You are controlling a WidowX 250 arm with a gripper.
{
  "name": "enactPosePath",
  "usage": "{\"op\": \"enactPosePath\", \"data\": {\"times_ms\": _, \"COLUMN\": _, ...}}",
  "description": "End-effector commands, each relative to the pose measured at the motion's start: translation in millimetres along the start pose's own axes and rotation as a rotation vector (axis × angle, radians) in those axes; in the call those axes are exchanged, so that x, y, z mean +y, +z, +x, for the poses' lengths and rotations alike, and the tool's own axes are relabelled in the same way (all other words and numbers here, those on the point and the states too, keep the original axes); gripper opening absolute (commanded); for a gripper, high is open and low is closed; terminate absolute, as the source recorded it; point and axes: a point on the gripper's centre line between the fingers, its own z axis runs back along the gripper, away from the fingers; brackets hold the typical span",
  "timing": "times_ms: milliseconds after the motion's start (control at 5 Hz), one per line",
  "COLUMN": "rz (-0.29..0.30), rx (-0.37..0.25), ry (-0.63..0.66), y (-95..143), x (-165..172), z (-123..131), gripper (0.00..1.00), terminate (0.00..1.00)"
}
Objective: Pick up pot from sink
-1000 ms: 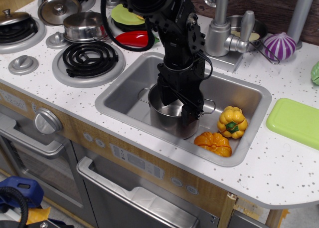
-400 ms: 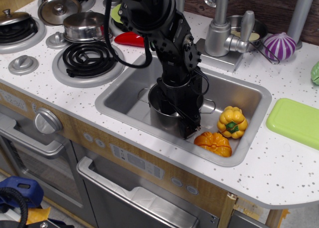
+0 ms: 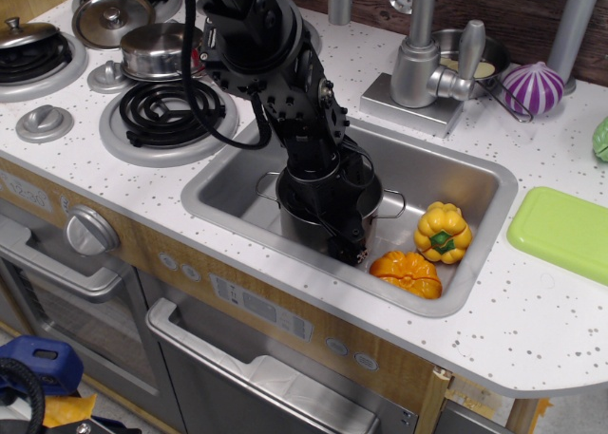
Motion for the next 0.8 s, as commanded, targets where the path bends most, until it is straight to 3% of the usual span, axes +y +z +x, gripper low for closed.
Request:
{"op": "enactPosePath", "data": {"times_ms": 0, "rz": 0.033, "rx": -0.015, "ry": -0.017, "y": 13, "x": 11, "z": 14, "gripper": 0.00, "terminate": 0.00}}
{"op": "enactPosePath", "data": {"times_ms": 400, "rz": 0.135, "rx": -0.041, "ry": -0.027, "y": 42, "x": 24, "z": 26, "gripper": 0.00, "terminate": 0.00}}
{"op": "enactPosePath", "data": {"times_ms": 600, "rz": 0.175, "rx": 0.008, "ry": -0.051, "y": 67, "x": 32, "z": 40, "gripper": 0.00, "terminate": 0.00}}
